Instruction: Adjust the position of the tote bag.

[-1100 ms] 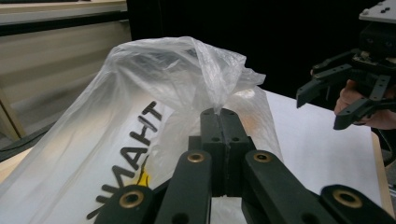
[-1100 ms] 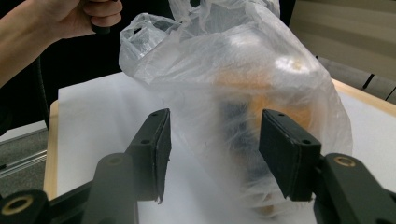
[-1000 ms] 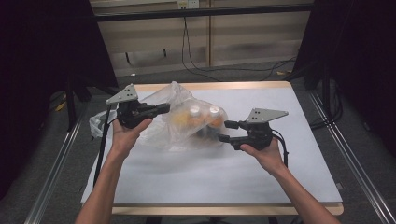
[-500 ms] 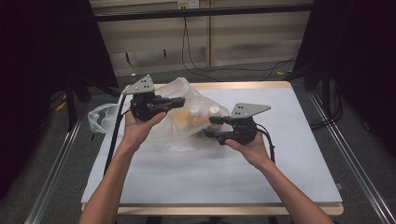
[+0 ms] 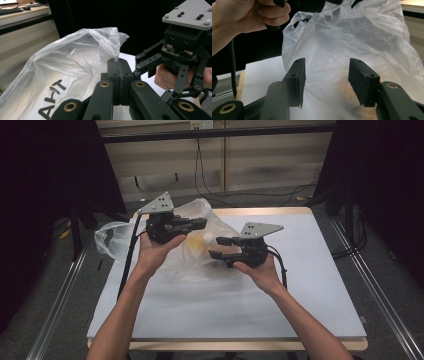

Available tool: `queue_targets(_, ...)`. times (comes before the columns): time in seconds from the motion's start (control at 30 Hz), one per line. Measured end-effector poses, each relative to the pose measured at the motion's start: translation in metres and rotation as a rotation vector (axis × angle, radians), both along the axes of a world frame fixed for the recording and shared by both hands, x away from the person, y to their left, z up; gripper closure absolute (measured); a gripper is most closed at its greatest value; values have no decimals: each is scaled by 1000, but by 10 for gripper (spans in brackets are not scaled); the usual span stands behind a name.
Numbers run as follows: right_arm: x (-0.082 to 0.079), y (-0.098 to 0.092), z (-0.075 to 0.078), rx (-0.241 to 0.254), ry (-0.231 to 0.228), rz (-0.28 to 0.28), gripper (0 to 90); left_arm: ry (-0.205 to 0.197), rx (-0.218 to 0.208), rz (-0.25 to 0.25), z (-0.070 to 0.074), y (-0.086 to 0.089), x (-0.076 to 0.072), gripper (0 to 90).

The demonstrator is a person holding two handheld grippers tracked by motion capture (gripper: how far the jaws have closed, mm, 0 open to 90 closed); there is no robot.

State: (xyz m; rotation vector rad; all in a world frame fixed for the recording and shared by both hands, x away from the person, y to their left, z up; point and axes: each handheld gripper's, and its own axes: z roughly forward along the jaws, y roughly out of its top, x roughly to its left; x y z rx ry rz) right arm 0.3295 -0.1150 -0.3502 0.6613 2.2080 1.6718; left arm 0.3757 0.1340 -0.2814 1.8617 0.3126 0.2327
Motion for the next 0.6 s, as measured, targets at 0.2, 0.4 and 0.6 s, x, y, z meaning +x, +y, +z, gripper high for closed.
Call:
queue_targets(0.2,5,1,8,7,-19,-20,481,-4,-5,-11,8,-5,0,900)
queue_targets(0.4,10,1,15,21,-36,-35,478,-23,-1,-15,17,-8,-2,900)
queue_targets(0.6,15,5,29,34,-59,-35,466,-33,-6,-28,27,-16,-3,900)
